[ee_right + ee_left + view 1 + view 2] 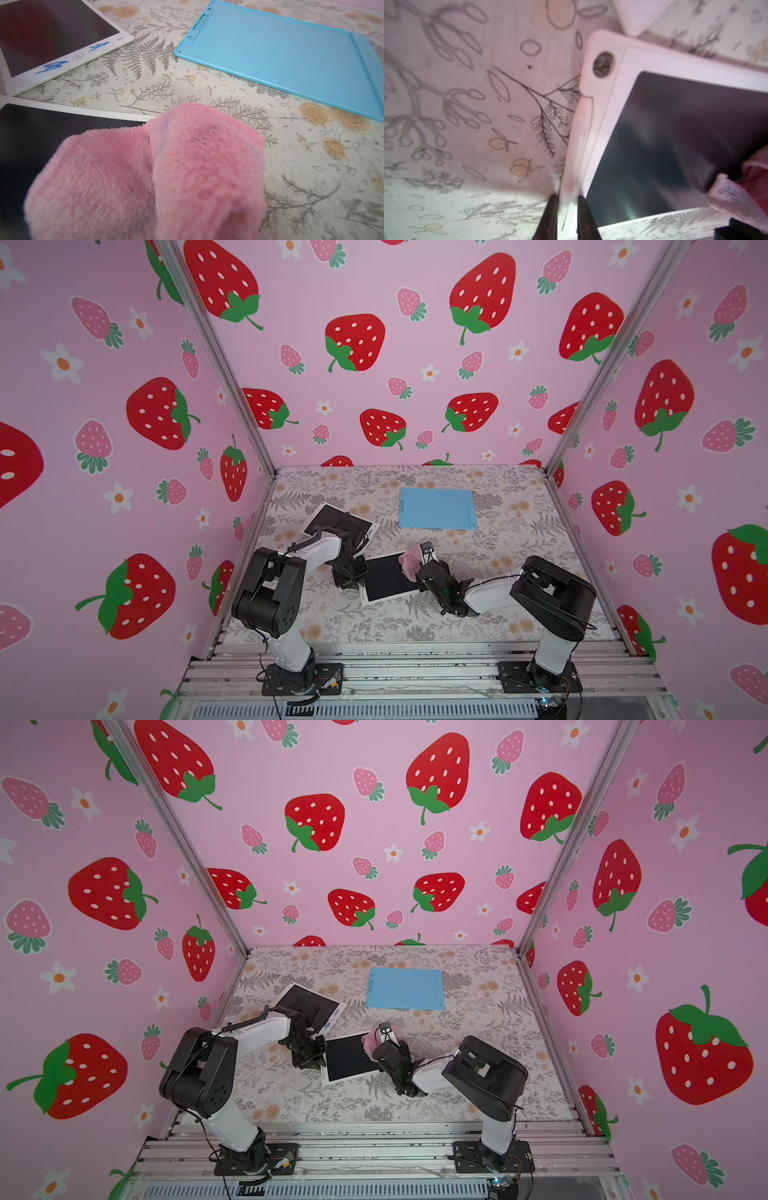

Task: Wipe the drawing tablet
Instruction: Wipe the dirt from the drawing tablet.

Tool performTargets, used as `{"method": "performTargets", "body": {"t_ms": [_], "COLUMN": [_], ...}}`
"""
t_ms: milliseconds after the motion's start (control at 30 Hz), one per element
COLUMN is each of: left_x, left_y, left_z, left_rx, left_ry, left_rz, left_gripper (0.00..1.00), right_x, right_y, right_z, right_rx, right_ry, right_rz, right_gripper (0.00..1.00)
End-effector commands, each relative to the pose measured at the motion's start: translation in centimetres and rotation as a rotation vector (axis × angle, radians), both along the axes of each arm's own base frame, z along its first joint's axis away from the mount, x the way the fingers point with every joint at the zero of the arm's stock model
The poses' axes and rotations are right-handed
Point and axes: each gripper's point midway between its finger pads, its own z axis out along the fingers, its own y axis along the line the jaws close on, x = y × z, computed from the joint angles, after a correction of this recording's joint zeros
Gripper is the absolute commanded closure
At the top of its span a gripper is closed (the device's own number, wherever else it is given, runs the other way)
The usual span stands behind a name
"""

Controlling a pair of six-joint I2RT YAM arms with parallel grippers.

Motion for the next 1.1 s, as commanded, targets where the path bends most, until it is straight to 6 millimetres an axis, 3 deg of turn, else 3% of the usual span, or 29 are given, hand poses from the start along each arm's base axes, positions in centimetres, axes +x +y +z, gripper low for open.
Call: {"method": "performTargets", "body": {"t_ms": [0, 33, 100, 233, 300, 333, 400, 533, 600, 667, 767, 833, 900, 1067], "left_x": [-2.8, -2.8, -2.7, -2.8, -2.7, -2.7, -2.6, -2.3, -2.3, -2.4, -2.6, -2.5, -2.5, -2.2], "left_y": [2.5, 2.5, 2.6, 2.6, 2.5, 2.5, 2.5, 2.3, 2.4, 2.5, 2.4, 2.4, 2.2, 1.9], "left_z": [-4.5, -4.4, -4.4, -4.5, -4.6, -4.6, -4.6, -4.5, -4.5, -4.6, -4.9, -5.0, -5.0, -5.0], "left_rx": [0.154, 0.154, 0.158, 0.158, 0.157, 0.156, 0.154, 0.151, 0.156, 0.16, 0.159, 0.158, 0.158, 0.154], "left_ry": [0.111, 0.112, 0.113, 0.115, 0.115, 0.116, 0.113, 0.111, 0.111, 0.115, 0.12, 0.121, 0.12, 0.118], "left_rz": [-0.018, -0.019, -0.019, -0.016, -0.016, -0.015, -0.015, -0.015, -0.018, -0.019, -0.013, -0.01, -0.011, -0.018], "left_gripper": [0.84, 0.84, 0.84, 0.84, 0.84, 0.84, 0.84, 0.84, 0.84, 0.84, 0.85, 0.85, 0.85, 0.85], "right_x": [-4.8, -4.9, -4.1, -2.7, -3.0, -3.2, -3.7, -4.9, -4.5, -3.7, -3.2, -3.5, -3.9, -5.9], "right_y": [2.5, 3.4, 2.1, -6.6, -9.2, -9.2, -7.1, 0.2, 0.2, -3.0, -9.4, -10.9, -9.5, 0.5], "right_z": [-3.7, -3.6, -3.7, -5.3, -5.4, -5.2, -4.8, -3.7, -3.9, -4.6, -5.5, -5.3, -4.9, -4.0], "right_rx": [-0.173, -0.175, -0.167, -0.121, -0.124, -0.129, -0.123, -0.142, -0.137, -0.129, -0.108, -0.102, -0.098, -0.125], "right_ry": [0.104, 0.093, 0.092, 0.183, 0.191, 0.19, 0.188, 0.134, 0.128, 0.156, 0.206, 0.21, 0.21, 0.149], "right_rz": [0.176, 0.186, 0.116, -0.121, -0.157, -0.137, -0.057, 0.12, 0.084, -0.02, -0.178, -0.191, -0.126, 0.123], "right_gripper": [1.0, 1.0, 1.0, 1.0, 1.0, 1.0, 1.0, 1.0, 1.0, 1.0, 1.0, 1.0, 1.0, 1.0]}}
